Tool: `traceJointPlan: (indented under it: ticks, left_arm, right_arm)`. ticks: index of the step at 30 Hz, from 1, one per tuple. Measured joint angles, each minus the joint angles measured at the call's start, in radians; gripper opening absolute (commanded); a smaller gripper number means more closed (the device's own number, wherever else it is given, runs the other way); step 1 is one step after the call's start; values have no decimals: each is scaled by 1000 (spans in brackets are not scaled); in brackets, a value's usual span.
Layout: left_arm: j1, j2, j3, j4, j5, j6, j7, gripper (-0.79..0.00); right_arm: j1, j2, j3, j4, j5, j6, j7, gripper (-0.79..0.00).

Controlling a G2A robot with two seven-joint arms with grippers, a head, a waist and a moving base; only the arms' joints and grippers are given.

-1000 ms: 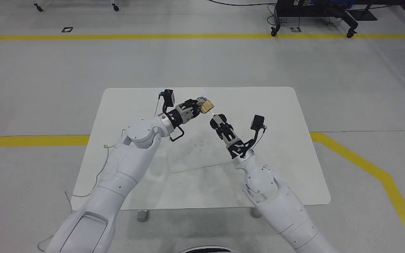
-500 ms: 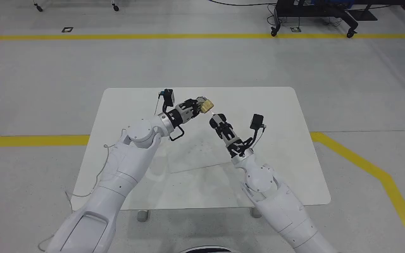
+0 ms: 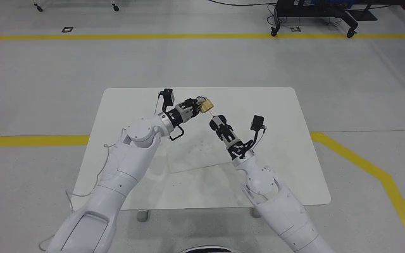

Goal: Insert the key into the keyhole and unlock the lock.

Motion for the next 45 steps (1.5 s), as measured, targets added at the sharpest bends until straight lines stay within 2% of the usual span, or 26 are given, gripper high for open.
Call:
traceJointPlan:
  ticks: [40,45]
  left_arm:
    - [6,-4,10,-21,95,-28,-49,-785]
    - [6,-5,6,-21,95,-32,-45,-785]
  right_arm:
    - [24,-24,15,23,7,39,24,-785]
    - [19,-25,22,19,11,32,28,-757]
